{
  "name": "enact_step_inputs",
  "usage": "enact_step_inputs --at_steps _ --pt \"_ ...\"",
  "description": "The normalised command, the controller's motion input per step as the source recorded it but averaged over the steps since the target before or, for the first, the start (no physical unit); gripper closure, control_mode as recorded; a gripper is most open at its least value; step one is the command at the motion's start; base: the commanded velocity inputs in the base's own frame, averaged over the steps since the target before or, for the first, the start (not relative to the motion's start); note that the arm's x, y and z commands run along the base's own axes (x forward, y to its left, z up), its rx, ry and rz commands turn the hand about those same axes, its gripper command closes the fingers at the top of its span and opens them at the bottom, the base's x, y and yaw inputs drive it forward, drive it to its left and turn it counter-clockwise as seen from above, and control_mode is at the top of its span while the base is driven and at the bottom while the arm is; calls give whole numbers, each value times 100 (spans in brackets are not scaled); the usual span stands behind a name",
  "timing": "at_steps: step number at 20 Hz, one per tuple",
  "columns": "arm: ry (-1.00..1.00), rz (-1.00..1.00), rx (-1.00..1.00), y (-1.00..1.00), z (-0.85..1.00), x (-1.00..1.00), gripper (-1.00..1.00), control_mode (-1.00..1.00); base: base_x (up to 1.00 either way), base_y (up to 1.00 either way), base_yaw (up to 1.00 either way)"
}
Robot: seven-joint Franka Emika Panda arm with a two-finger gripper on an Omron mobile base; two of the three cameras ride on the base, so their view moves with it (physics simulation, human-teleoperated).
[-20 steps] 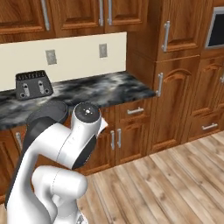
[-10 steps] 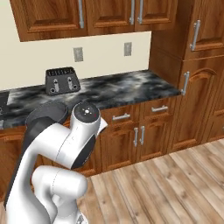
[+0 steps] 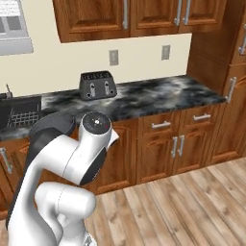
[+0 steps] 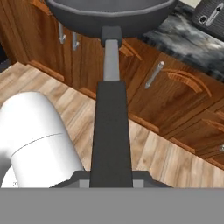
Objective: Move the pot and pan from the stove into the sink.
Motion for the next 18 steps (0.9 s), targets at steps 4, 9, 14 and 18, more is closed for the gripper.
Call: enact_step_inputs --at_steps 4,9,14,18 --pt "0 0 0 0 0 0 100 100 -31 77 9" --pt "0 0 0 0 0 0 100 100 -32 80 9" --pt "0 0 0 0 0 0 100 100 -29 73 9" --pt "0 0 0 0 0 0 100 100 -24 56 9"
